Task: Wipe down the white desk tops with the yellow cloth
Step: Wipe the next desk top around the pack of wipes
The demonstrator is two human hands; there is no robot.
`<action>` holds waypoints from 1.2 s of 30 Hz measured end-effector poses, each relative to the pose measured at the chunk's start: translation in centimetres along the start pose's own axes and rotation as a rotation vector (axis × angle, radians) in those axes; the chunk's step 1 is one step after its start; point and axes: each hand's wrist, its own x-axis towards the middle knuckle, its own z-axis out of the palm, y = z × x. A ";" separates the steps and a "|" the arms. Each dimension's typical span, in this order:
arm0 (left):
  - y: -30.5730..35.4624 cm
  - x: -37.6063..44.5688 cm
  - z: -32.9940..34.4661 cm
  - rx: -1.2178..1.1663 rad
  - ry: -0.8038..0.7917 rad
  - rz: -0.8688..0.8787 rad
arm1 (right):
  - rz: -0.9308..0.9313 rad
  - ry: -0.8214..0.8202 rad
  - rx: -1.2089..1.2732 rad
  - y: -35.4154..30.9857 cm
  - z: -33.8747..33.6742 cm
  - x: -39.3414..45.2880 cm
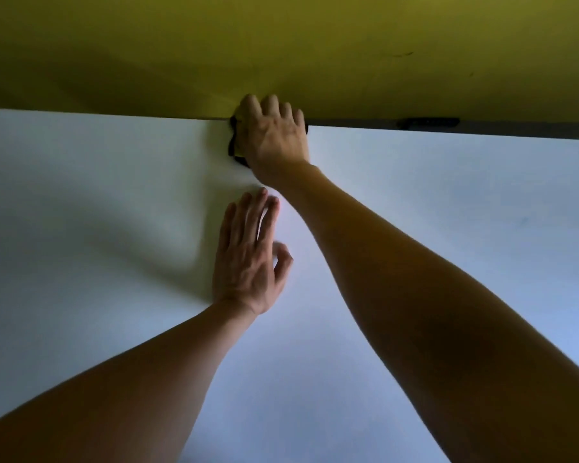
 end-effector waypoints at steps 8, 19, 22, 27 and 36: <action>0.2 0.3 0.0 -0.016 0.019 0.004 | 0.229 0.066 -0.060 16.7 -4.7 -5.1; 0.3 0.0 0.2 0.008 0.012 0.002 | 0.079 0.022 -0.034 1.2 -0.8 -0.9; 0.2 0.2 0.2 0.005 0.002 0.008 | 0.020 0.002 -0.021 0.8 -0.5 -0.4; 0.0 0.0 0.1 0.002 0.015 0.005 | 0.172 0.017 -0.031 11.2 -3.2 -3.9; 0.4 0.1 0.0 0.000 0.020 0.005 | 0.381 0.092 -0.101 19.4 -6.2 -7.0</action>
